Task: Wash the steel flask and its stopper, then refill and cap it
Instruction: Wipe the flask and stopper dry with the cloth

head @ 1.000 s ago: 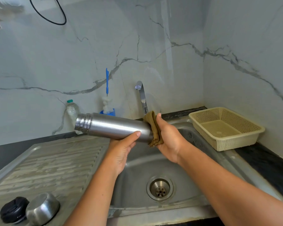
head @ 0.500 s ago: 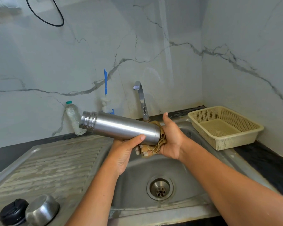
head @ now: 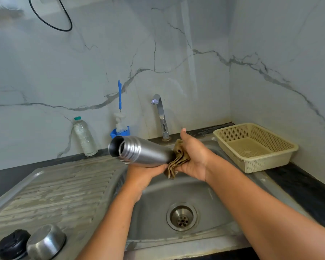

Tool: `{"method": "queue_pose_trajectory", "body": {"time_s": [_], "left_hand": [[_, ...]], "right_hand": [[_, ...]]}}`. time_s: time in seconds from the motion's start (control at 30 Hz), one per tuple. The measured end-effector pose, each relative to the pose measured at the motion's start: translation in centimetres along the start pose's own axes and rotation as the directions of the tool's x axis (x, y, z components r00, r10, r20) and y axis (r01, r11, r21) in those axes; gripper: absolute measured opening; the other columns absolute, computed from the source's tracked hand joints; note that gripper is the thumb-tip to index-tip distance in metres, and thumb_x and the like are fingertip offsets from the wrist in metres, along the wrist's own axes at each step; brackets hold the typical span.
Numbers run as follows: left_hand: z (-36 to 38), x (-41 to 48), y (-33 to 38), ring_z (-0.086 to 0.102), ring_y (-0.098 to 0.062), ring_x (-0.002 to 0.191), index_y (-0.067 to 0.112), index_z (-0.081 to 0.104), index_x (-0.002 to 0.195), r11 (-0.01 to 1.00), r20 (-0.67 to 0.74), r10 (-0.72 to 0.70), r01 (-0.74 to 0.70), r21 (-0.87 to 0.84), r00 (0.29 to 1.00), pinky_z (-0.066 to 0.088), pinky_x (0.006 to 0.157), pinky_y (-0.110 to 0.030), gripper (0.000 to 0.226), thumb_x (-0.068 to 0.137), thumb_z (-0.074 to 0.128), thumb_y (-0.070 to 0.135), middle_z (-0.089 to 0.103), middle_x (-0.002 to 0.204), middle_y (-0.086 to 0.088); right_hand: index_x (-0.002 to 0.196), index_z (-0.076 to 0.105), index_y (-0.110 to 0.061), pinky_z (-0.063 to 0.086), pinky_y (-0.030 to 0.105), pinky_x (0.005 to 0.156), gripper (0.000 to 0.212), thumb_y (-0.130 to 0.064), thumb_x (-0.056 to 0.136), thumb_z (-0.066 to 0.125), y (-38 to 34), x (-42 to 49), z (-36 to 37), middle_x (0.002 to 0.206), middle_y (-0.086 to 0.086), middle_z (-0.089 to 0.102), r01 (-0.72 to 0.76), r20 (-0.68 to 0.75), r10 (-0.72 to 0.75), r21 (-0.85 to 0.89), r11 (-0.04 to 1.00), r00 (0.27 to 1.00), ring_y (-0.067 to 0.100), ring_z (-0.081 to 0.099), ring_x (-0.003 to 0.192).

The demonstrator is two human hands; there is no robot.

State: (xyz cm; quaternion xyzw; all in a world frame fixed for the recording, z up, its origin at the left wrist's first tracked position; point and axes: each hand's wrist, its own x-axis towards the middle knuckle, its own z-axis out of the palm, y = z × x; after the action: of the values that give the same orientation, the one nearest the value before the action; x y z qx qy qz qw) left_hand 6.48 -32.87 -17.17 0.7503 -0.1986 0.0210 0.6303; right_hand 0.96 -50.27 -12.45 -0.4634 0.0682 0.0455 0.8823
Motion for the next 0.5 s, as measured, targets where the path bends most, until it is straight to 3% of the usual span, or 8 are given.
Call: {"method": "queue_pose_trajectory", "body": {"time_s": [0.17,0.3,0.4,0.5], "left_hand": [[0.4,-0.1,0.2,0.073,-0.011,0.106,0.025,0.076,0.114,0.990,0.074,0.008,-0.019,0.136,0.997,0.057,0.101,-0.046,0.060,0.059,0.096,0.039,0.079,0.108,0.007],[0.5,-0.5,0.7,0.072,-0.009,0.106,0.022,0.074,0.118,0.996,0.082,0.009,-0.016,0.092,0.997,0.057,0.101,-0.044,0.057,0.066,0.098,0.025,0.079,0.110,0.006],[0.3,-0.8,1.0,0.071,-0.014,0.112,0.019,0.070,0.124,0.999,0.086,-0.001,0.004,-0.032,0.996,0.055,0.104,-0.044,0.068,0.063,0.100,0.026,0.077,0.115,0.002],[0.2,-0.9,1.2,0.070,-0.019,0.117,0.018,0.067,0.128,0.987,0.083,0.008,0.006,-0.163,0.997,0.054,0.105,-0.045,0.076,0.059,0.098,0.028,0.076,0.119,-0.002]], "right_hand": [[0.137,0.059,-0.015,0.047,0.042,0.110,0.077,-0.075,0.098,0.029,1.1,0.3,0.4,0.128,0.008,0.071,0.053,0.010,-0.052,-0.312,0.949,0.999,0.022,0.066,0.120],[0.133,0.066,-0.029,0.046,0.035,0.106,0.079,-0.084,0.091,0.028,1.4,0.5,-0.5,0.128,-0.002,0.070,0.080,-0.023,-0.104,-0.486,0.871,0.994,0.014,0.064,0.118],[0.124,0.074,-0.024,0.054,0.051,0.102,0.075,-0.077,0.096,0.029,0.8,0.6,-1.2,0.118,0.007,0.076,0.118,-0.047,-0.148,-0.392,0.913,0.988,0.028,0.072,0.110],[0.127,0.072,-0.017,0.048,0.062,0.105,0.076,-0.071,0.102,0.024,0.6,0.8,-1.7,0.123,0.016,0.072,0.117,-0.009,-0.121,-0.197,0.973,0.993,0.041,0.066,0.119]]}}
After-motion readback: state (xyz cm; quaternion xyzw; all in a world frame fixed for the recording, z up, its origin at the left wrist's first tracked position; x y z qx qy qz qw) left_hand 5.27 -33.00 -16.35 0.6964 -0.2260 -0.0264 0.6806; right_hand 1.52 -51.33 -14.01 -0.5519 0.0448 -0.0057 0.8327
